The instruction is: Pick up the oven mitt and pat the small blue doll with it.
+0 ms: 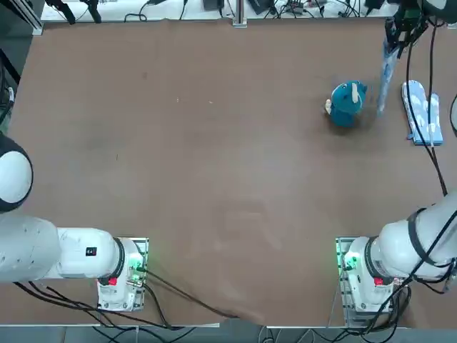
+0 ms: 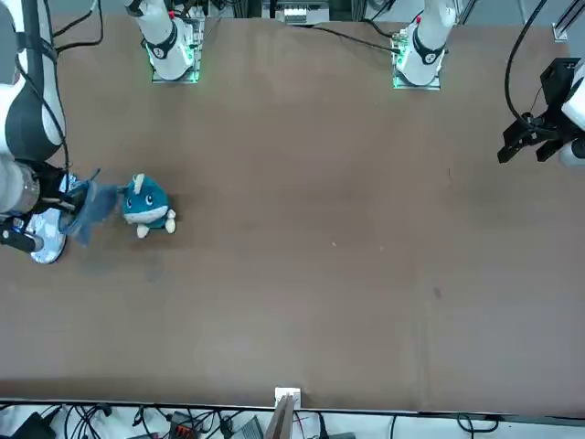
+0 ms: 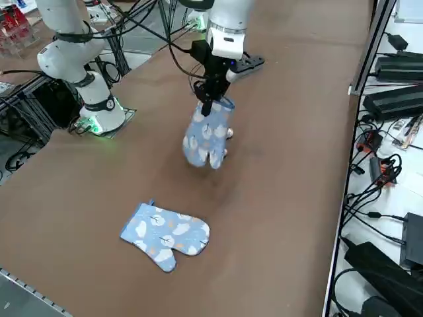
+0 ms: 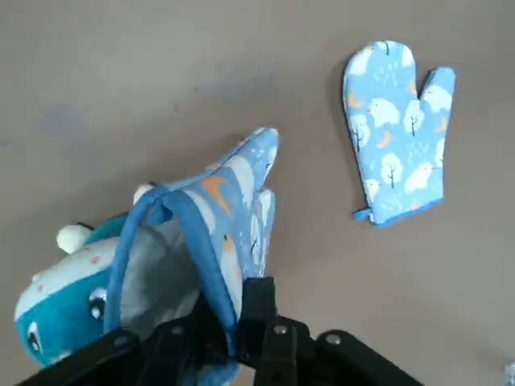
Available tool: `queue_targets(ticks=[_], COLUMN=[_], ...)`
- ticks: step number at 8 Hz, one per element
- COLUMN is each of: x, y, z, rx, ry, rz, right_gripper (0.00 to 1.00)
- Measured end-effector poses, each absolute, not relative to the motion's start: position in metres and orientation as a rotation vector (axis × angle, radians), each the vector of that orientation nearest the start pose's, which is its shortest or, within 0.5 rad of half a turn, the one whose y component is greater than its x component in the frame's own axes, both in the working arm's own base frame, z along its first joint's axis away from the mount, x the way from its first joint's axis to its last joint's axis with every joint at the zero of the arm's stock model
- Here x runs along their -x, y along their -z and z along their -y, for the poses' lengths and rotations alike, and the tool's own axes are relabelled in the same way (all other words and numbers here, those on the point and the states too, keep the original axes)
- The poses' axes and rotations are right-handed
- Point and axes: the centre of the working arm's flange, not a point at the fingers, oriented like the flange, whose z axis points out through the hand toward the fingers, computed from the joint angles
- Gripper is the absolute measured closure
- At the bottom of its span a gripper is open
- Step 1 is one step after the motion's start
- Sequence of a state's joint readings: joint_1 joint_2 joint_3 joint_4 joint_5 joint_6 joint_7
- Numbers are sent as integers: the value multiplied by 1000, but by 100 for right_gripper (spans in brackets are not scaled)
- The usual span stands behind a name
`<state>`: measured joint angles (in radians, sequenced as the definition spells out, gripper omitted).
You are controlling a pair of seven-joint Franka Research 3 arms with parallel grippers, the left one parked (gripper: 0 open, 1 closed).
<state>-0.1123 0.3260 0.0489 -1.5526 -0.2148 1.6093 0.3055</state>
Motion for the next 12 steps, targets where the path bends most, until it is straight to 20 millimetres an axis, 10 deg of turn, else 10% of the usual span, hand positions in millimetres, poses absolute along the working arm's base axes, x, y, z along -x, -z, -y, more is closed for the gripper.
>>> queue_targets(ticks=[8,12], x=[-632,-647], y=[-427,-459], z=[19,49], rx=[3231,3400], ry=[-442,-274], rz=[-456,-409], right_gripper=[95,95])
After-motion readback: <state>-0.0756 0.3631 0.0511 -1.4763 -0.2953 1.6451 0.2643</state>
